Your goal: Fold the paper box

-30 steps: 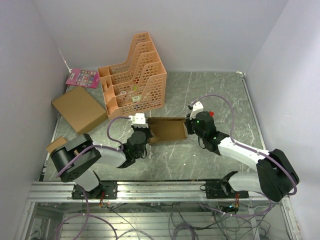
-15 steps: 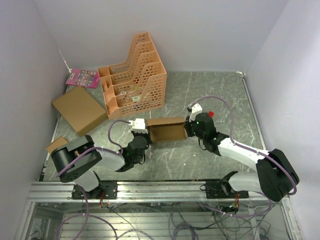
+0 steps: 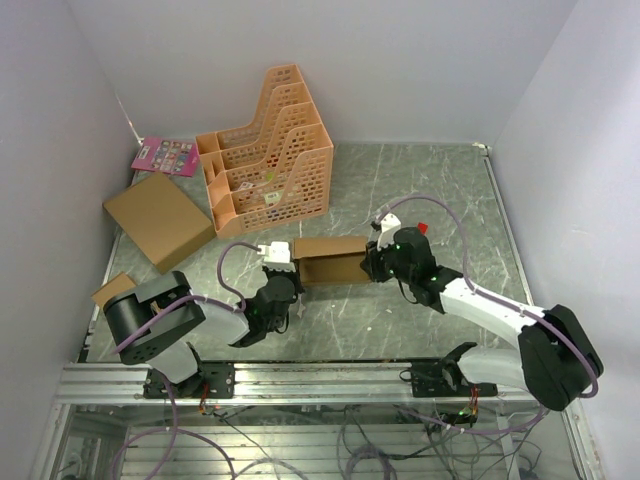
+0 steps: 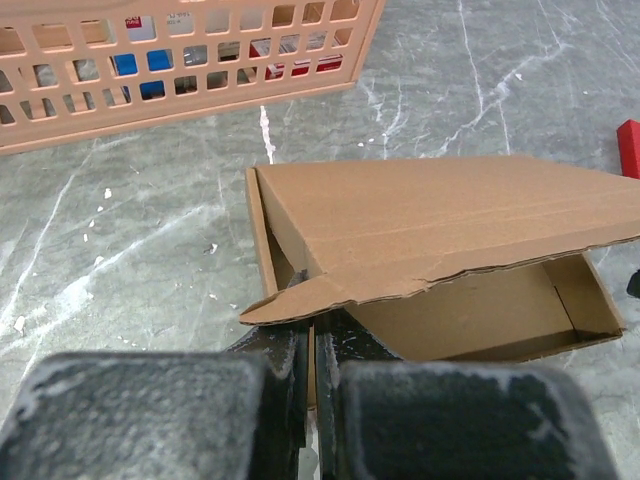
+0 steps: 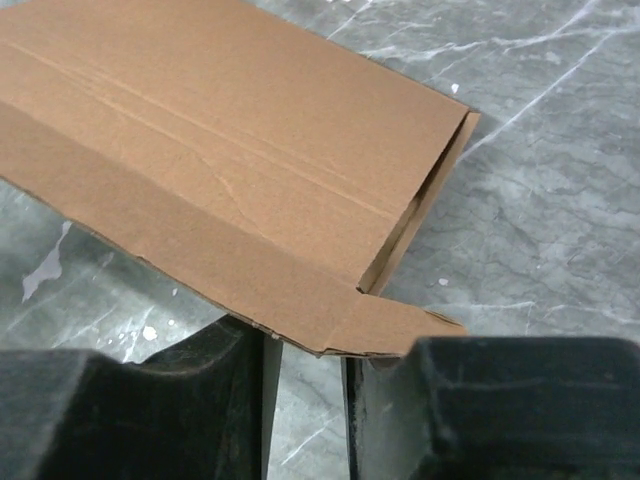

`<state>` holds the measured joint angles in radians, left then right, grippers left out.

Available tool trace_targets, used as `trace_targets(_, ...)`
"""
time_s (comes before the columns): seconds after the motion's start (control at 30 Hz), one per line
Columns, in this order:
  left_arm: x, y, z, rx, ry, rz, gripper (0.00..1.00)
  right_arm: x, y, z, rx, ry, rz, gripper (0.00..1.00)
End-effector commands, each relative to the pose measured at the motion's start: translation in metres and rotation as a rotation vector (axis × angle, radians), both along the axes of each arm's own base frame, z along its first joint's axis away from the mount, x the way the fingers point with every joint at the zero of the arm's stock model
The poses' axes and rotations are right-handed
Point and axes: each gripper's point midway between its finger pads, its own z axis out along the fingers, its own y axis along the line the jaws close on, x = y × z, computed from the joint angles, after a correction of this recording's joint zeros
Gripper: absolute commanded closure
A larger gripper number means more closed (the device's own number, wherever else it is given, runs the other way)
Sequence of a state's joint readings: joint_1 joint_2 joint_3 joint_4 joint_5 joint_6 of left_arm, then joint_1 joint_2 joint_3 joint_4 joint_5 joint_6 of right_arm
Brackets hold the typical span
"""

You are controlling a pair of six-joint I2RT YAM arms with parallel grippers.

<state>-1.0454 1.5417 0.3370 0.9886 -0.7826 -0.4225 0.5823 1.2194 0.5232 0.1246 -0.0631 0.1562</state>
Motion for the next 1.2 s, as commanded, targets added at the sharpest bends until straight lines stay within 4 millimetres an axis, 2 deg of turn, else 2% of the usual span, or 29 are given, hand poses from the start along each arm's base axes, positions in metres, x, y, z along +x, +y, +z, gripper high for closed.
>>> trace_targets(0.0, -0.009, -0.017, -0.004, -0.026, 0.03, -0.064, 0.93, -0.013, 0.014, 0.016, 0.053, 0.006, 0.111, 0.69)
trace_targets(0.17, -0.008, -0.018, -0.004, -0.023, 0.032, -0.062, 0.93, -0.012, 0.004, 0.025, 0.039, 0.003, 0.109, 0.5)
trace_targets(0.23, -0.008, -0.018, -0.004, -0.021, 0.033, -0.059, 0.93, -0.014, 0.001, 0.032, 0.05, 0.007, 0.14, 0.45)
trace_targets(0.43, -0.007, -0.019, -0.004, -0.019, 0.038, -0.056, 0.93, -0.04, 0.005, 0.052, 0.147, 0.027, 0.379, 0.33)
trace_targets(0.6, -0.006, -0.019, -0.003, -0.008, 0.041, -0.051, 0.93, -0.055, -0.001, 0.059, 0.204, 0.063, 0.507, 0.33)
trace_targets(0.77, -0.005, -0.019, -0.001, -0.001, 0.044, -0.045, 0.93, -0.071, -0.004, 0.078, 0.294, 0.027, 0.649, 0.34)
trace_targets(0.97, -0.005, -0.02, -0.003, 0.013, 0.051, -0.048, 0.93, -0.108, -0.004, 0.097, 0.302, -0.087, 0.912, 0.34)
trace_targets(1.07, -0.006, -0.021, -0.005, 0.015, 0.055, -0.056, 0.93, -0.108, -0.005, 0.11, 0.272, -0.15, 0.947, 0.34)
trace_targets(1.17, -0.007, -0.024, -0.008, 0.012, 0.061, -0.067, 0.93, -0.086, -0.006, 0.123, 0.223, -0.169, 0.869, 0.39)
